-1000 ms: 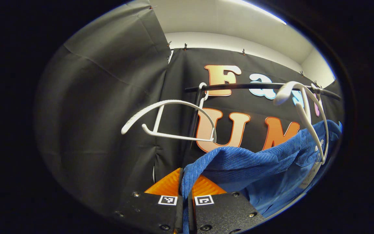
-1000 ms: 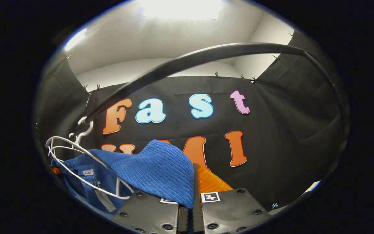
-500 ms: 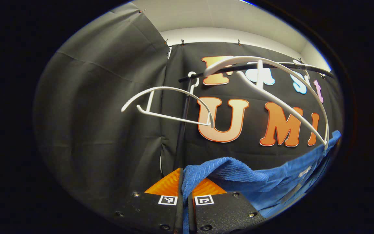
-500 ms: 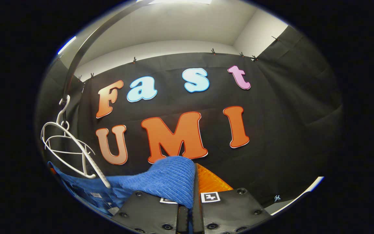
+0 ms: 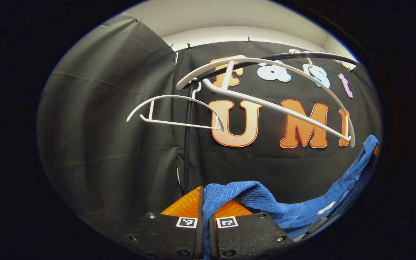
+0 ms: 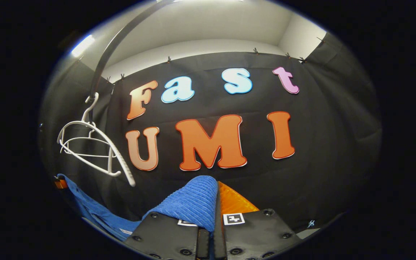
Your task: Grasp the clothes on the hanger with both hands and then place them into the laundry hamper below.
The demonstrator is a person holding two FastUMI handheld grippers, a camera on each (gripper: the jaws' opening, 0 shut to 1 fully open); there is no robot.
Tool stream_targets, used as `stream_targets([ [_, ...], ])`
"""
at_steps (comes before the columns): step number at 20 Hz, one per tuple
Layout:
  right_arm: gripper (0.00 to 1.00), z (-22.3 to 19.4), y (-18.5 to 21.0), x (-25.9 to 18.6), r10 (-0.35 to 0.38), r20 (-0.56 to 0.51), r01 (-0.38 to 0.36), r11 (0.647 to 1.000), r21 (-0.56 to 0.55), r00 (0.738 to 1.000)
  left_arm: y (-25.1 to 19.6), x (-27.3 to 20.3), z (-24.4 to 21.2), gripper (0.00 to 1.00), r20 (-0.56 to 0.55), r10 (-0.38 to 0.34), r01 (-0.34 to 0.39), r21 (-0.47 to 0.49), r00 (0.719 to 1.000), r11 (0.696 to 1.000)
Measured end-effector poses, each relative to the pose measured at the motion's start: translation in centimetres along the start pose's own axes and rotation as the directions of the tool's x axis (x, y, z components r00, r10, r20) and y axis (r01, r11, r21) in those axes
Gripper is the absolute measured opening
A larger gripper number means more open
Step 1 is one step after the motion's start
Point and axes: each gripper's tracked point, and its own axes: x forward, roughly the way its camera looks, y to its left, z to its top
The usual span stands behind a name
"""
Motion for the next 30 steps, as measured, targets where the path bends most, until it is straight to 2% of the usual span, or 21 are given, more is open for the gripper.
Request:
stream_targets([
  [3, 0.17, -2.7, 4.2, -0.7, 0.101, -0.055, -0.1, 0.995, 0.026, 0.993, -3.6, -0.8, -1.4, 0.05, -0.024, -0.067, 0.067, -0.017, 0.997, 0.998],
  [6, 0.18, -5.9, 8.5, -1.8, 0.205, -0.112, -0.204, 0.979, 0.025, 0.972, -6.9, -0.6, -3.7, 0.08, -0.082, -0.14, 0.137, -0.037, 0.987, 0.99],
  [10, 0.17, -10.8, 14.3, -4.4, 0.389, -0.213, -0.386, 0.921, 0.058, 0.896, -11.7, -1.2, -7.6, 0.06, -0.171, -0.245, 0.226, -0.123, 0.954, 0.966],
  [12, 0.18, -14.3, 15.6, -5.2, 0.416, -0.287, -0.418, 0.907, 0.057, 0.863, -13.2, -1.6, -10.0, 0.06, -0.228, -0.277, 0.252, -0.135, 0.933, 0.958],
  [15, 0.18, -19.7, 17.0, -6.0, 0.427, -0.409, -0.424, 0.9, 0.104, 0.806, -14.9, -2.8, -14.5, 0.06, -0.322, -0.319, 0.264, -0.203, 0.891, 0.943],
  [18, 0.18, -25.9, 17.4, -6.9, 0.411, -0.532, -0.378, 0.909, 0.176, 0.741, -16.6, -5.2, -20.1, 0.07, -0.442, -0.367, 0.253, -0.296, 0.819, 0.921],
  [19, 0.18, -28.1, 17.0, -7.6, 0.395, -0.581, -0.353, 0.916, 0.19, 0.712, -16.9, -5.8, -21.8, 0.07, -0.48, -0.375, 0.246, -0.312, 0.793, 0.918],
  [20, 0.18, -30.2, 16.3, -8.4, 0.364, -0.649, -0.317, 0.928, 0.195, 0.668, -16.9, -6.3, -23.4, 0.06, -0.518, -0.371, 0.232, -0.314, 0.771, 0.921],
  [21, 0.18, -32.7, 15.8, -9.2, 0.349, -0.712, -0.29, 0.934, 0.21, 0.609, -17.0, -6.8, -25.1, 0.06, -0.553, -0.362, 0.22, -0.309, 0.75, 0.925],
  [23, 0.17, -35.3, 16.1, -9.9, 0.333, -0.781, -0.233, 0.942, 0.244, 0.528, -16.5, -8.3, -28.4, 0.06, -0.615, -0.356, 0.197, -0.312, 0.704, 0.929],
  [27, 0.18, -39.0, 16.8, -10.8, 0.29, -0.845, -0.181, 0.956, 0.231, 0.45, -16.8, -9.0, -31.6, 0.06, -0.694, -0.35, 0.132, -0.348, 0.629, 0.928],
  [30, 0.19, -39.8, 16.4, -10.9, 0.261, -0.857, -0.2, 0.961, 0.189, 0.445, -16.2, -9.9, -32.4, 0.06, -0.708, -0.344, 0.091, -0.37, 0.617, 0.925],
])
